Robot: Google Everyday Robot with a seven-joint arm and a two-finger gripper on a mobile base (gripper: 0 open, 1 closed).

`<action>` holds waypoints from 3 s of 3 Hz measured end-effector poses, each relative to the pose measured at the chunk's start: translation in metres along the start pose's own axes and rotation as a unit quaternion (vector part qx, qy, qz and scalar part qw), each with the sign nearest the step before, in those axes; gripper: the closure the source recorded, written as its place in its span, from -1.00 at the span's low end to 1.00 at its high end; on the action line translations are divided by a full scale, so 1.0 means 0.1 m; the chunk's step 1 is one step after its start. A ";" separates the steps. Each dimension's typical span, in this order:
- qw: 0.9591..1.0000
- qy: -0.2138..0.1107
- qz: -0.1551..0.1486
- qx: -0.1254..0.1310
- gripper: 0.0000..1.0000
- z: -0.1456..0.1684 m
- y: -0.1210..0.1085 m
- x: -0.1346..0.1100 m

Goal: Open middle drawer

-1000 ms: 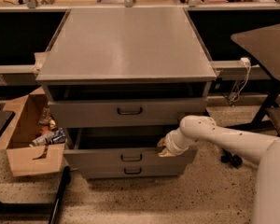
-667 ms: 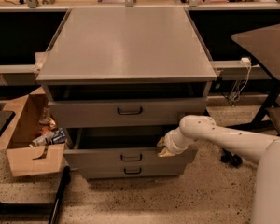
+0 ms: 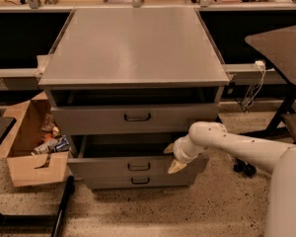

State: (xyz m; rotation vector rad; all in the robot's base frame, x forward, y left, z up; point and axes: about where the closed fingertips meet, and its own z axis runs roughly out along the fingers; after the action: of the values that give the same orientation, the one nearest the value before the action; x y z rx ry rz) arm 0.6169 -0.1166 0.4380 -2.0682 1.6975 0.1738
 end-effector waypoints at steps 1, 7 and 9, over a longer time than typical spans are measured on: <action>1.000 0.000 0.000 0.000 -1.00 0.00 0.00 0.00; 0.994 0.006 0.044 -0.102 0.60 0.09 0.74 -0.09; 0.994 0.005 0.044 -0.102 1.00 0.04 0.70 -0.11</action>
Offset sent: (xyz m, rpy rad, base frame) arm 0.0000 0.0000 0.0000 0.0000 0.0000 0.0000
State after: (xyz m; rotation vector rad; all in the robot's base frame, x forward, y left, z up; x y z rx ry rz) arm 0.5485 -0.1146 0.4205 -2.1409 1.8471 0.3796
